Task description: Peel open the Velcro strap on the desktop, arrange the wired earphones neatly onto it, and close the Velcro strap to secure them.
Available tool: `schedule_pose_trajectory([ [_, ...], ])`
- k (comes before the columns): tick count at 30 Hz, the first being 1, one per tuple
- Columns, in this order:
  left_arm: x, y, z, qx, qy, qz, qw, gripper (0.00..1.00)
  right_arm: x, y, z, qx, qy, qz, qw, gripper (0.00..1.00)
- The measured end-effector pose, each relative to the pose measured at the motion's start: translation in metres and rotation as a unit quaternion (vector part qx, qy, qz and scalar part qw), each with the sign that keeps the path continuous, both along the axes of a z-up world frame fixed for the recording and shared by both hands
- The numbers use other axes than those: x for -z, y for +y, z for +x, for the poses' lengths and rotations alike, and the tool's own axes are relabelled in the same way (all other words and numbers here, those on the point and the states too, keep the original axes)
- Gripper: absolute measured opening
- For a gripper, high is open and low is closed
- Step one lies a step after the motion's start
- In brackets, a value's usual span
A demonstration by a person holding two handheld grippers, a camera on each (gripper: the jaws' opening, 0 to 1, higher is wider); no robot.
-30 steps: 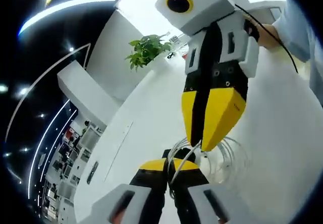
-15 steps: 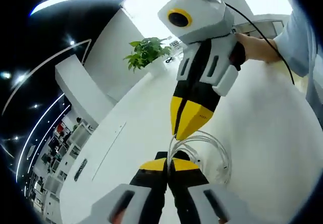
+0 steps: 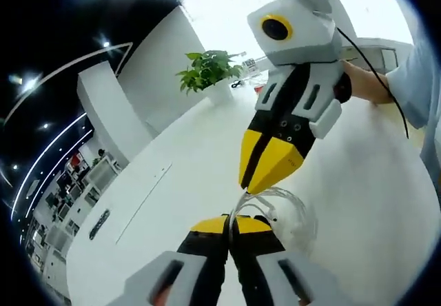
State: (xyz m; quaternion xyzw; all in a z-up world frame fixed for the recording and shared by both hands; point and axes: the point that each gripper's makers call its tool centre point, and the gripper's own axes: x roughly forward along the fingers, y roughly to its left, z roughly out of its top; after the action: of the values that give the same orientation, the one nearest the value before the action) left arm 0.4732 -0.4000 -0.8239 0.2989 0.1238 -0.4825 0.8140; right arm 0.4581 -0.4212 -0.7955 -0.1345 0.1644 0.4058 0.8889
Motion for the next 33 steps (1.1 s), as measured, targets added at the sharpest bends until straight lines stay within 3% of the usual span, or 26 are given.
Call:
schedule_pose_trajectory([
  [5,0.002,-0.004,0.004,-0.001,-0.002,0.000,1.0000,0.06,-0.006,0.003,0.001,-0.005,0.001,0.022,0.9997,0.07],
  [9,0.003,-0.008,0.003,0.004,0.024,-0.023,0.9994,0.06,0.008,0.006,0.007,-0.007,0.001,-0.013,0.9999,0.10],
  [18,0.014,-0.007,0.002,0.021,0.049,-0.029,0.9982,0.06,0.029,0.007,0.015,-0.018,0.006,-0.034,0.9992,0.09],
  [30,0.023,0.000,0.008,0.027,0.058,-0.021,0.9977,0.08,0.051,0.000,0.021,-0.011,0.035,-0.071,0.9968,0.07],
  [33,0.023,0.002,0.008,0.026,0.061,-0.024,0.9975,0.08,0.055,-0.002,0.020,-0.007,0.052,-0.062,0.9967,0.07],
])
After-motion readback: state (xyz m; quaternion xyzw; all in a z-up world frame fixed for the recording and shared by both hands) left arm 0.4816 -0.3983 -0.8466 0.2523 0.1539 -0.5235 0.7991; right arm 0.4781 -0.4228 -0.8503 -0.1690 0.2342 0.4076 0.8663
